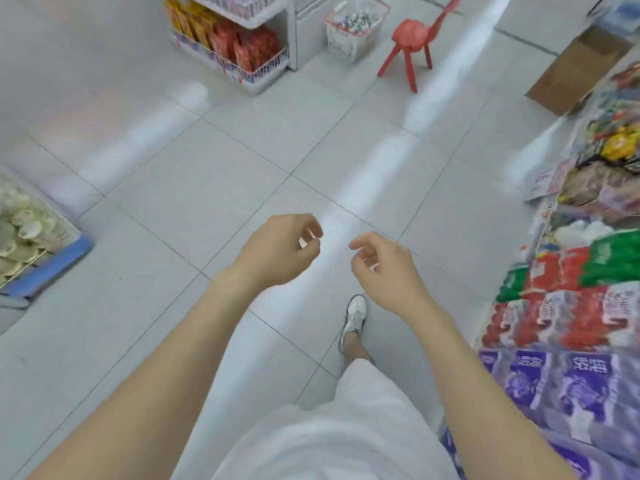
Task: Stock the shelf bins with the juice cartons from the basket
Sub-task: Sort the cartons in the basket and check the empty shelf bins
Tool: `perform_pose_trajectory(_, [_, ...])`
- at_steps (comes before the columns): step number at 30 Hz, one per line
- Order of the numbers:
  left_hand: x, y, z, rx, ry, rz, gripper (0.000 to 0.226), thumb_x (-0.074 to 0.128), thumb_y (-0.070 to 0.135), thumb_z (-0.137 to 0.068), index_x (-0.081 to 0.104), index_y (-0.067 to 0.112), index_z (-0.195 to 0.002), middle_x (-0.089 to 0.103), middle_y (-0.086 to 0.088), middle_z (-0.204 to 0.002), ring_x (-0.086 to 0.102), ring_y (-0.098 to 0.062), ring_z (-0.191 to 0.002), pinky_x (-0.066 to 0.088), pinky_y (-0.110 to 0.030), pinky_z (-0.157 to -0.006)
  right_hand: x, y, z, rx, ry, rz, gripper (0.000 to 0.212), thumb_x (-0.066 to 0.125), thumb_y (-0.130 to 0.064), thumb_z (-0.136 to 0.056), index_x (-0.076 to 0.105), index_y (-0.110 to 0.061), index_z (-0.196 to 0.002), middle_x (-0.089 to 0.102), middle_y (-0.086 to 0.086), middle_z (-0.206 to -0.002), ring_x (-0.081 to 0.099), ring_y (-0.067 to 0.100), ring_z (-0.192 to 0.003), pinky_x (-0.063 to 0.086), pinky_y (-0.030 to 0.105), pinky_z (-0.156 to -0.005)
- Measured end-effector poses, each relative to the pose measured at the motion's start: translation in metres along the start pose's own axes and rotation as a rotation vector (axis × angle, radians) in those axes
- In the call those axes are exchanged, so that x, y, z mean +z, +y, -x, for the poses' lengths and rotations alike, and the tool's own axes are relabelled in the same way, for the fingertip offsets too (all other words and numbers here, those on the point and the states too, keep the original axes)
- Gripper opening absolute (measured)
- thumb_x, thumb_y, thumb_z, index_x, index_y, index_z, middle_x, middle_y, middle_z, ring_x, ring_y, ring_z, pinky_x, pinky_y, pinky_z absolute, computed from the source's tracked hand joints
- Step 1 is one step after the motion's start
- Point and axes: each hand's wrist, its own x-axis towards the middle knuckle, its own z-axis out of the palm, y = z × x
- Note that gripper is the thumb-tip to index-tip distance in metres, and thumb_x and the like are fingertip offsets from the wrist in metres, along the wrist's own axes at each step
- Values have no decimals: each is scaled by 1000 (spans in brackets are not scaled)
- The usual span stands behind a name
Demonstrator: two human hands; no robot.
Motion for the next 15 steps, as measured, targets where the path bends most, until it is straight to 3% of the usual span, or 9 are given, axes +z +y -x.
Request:
perform_pose_trajectory(9, [-5, 58, -231, 14, -100, -200, 22, 51, 35, -99, 64, 33, -116, 68, 16, -108, 63, -12, -92, 49, -34, -74, -107, 42, -193, 85, -4, -3, 22, 57, -23, -97, 66, -28, -117, 68, -12, -99, 68, 9, -94, 57, 29, -75])
perform_pose_trajectory(15, [-43, 55, -356, -22, -29, -145, 23, 51, 36, -98, 64, 34, -116, 66, 17, -104, 64, -13, -93, 56, -41, -82, -151, 29, -332, 64, -52, 0, 24, 55, -24, -96, 65, -28, -117, 69, -12, -98, 68, 10, -94, 60, 33, -76])
